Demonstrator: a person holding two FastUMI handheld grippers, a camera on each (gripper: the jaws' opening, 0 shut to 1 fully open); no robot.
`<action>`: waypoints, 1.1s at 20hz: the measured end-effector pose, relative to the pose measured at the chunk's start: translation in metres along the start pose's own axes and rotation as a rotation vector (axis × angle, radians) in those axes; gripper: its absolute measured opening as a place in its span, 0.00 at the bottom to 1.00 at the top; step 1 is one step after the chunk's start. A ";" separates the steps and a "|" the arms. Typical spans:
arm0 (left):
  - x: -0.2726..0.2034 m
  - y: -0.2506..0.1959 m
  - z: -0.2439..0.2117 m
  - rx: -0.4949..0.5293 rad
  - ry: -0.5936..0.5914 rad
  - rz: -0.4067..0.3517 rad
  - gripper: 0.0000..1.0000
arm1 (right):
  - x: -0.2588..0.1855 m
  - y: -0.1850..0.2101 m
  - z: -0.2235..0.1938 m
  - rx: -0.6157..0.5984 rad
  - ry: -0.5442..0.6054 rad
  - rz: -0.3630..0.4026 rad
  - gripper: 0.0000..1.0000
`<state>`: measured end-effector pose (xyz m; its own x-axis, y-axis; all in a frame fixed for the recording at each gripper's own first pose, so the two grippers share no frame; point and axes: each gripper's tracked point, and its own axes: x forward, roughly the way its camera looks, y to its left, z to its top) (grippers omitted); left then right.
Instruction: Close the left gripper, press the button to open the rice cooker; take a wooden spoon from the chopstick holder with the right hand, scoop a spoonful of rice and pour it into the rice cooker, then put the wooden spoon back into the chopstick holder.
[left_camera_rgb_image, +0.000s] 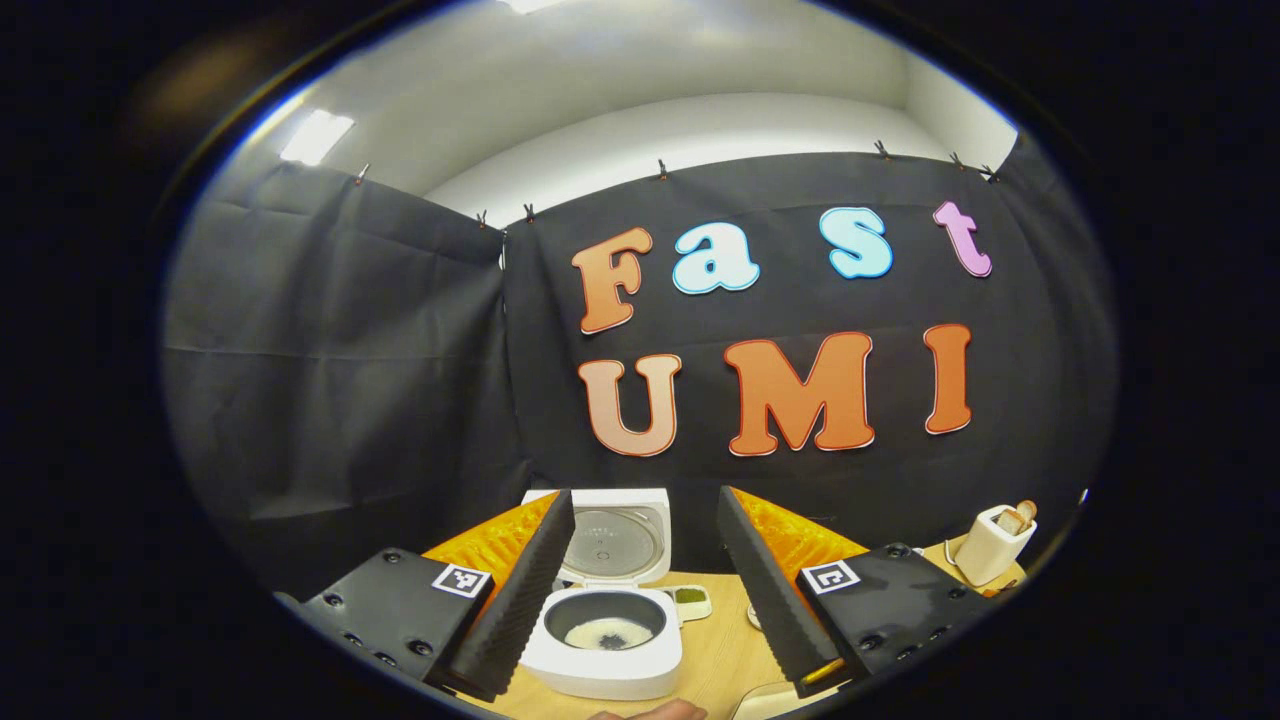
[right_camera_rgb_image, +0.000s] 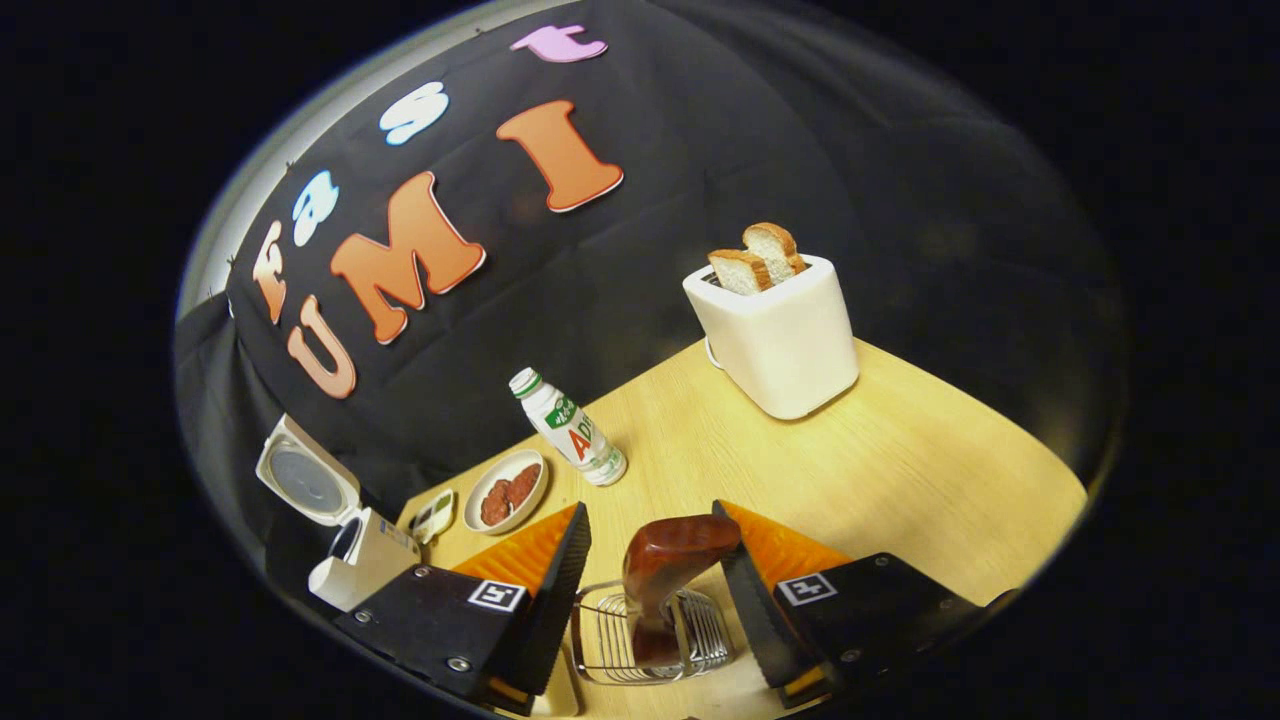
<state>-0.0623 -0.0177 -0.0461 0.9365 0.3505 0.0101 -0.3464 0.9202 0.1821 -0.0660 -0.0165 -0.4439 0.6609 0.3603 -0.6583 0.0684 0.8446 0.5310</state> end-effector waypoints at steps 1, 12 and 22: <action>-0.001 -0.002 0.002 0.009 -0.003 -0.002 0.97 | 0.004 0.002 -0.004 0.003 0.001 0.003 0.71; 0.014 -0.005 -0.003 0.014 0.011 -0.038 0.94 | 0.021 -0.002 -0.022 0.058 0.033 -0.106 0.20; 0.039 0.026 -0.027 -0.039 0.036 -0.062 0.94 | -0.026 0.032 0.032 -0.044 -0.108 -0.147 0.16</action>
<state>-0.0365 0.0245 -0.0678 0.9540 0.2977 -0.0360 -0.2899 0.9463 0.1433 -0.0566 -0.0117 -0.3928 0.7224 0.1891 -0.6651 0.1392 0.9024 0.4077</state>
